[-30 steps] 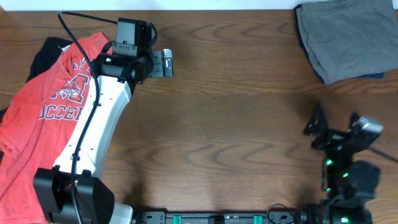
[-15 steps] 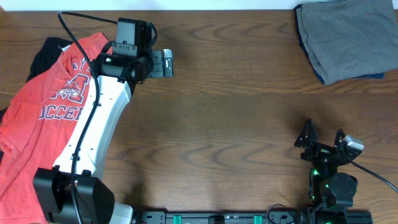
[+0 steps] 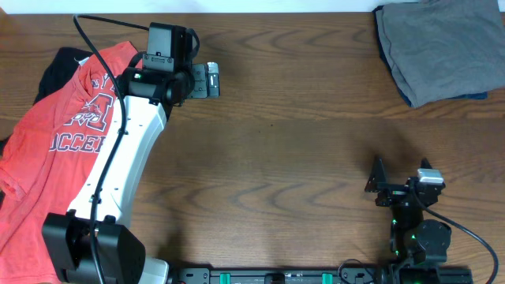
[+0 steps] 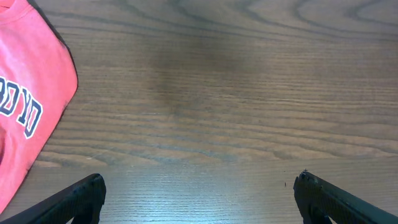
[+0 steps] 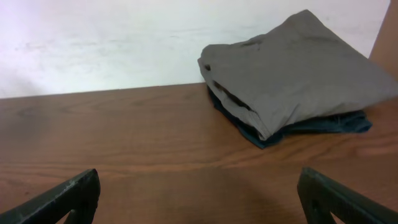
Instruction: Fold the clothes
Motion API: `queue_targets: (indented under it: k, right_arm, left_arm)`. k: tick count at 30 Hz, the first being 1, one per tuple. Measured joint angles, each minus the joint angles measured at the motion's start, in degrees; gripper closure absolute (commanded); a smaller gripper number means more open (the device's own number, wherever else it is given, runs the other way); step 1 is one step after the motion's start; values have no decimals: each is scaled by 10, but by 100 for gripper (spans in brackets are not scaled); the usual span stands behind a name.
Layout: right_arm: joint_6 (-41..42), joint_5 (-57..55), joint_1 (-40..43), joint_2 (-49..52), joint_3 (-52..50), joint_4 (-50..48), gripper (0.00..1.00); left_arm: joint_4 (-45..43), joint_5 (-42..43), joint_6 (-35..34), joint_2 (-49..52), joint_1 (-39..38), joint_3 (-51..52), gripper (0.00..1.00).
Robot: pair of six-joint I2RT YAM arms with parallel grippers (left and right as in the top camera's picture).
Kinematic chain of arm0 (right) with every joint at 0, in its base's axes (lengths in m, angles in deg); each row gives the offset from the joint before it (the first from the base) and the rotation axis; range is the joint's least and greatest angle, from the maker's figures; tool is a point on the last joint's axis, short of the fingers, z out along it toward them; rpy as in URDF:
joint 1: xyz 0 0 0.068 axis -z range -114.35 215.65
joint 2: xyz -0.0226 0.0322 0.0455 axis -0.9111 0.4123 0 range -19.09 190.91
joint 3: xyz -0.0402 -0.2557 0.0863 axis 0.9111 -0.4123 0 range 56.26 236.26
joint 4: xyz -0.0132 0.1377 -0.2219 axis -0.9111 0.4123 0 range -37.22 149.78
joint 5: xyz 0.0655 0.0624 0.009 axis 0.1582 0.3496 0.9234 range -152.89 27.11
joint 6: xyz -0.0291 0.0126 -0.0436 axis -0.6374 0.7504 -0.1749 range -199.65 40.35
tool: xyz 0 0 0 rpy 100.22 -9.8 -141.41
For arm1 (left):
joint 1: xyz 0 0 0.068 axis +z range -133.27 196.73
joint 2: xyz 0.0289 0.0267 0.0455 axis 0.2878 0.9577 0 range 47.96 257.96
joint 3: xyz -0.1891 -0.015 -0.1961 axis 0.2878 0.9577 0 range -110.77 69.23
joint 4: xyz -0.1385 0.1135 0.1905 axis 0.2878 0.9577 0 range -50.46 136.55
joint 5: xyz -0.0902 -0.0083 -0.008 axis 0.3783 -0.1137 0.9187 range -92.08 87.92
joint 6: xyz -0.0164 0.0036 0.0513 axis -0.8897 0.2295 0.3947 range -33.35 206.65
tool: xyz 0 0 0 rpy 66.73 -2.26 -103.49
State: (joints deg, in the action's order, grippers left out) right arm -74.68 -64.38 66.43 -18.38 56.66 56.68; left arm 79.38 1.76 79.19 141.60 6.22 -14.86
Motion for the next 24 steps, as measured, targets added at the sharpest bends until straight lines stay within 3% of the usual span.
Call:
queue_targets:
  k: [24]
  right_arm:
    - [-16, 5, 0, 0, 0, 1, 1]
  left_arm:
    - [5, 0, 0, 0, 0, 0, 2]
